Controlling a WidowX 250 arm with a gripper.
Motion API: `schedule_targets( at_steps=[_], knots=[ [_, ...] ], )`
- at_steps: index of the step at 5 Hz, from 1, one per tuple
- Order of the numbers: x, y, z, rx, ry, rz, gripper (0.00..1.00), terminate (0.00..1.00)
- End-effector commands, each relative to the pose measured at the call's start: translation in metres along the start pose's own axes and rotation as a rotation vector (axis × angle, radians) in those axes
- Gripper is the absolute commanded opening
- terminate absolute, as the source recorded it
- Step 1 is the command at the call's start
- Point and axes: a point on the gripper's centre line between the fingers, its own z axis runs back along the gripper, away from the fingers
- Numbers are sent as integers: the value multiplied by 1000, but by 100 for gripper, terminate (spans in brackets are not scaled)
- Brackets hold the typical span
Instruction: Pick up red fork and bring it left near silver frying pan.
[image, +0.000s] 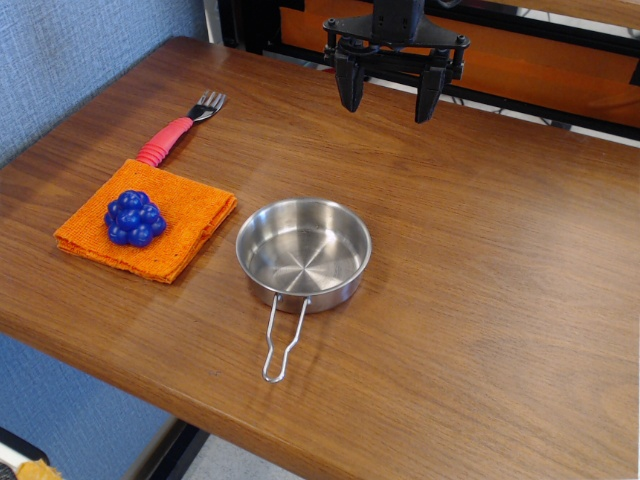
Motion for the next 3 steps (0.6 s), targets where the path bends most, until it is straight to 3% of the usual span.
schedule_targets(
  at_steps=[1, 2, 3],
  knots=[
    [0, 0, 0, 0, 0, 0, 100, 0],
    [4, 27, 3, 70, -14, -32, 100, 0],
    [7, 66, 4, 80, -7, -73, 100, 0]
  ],
)
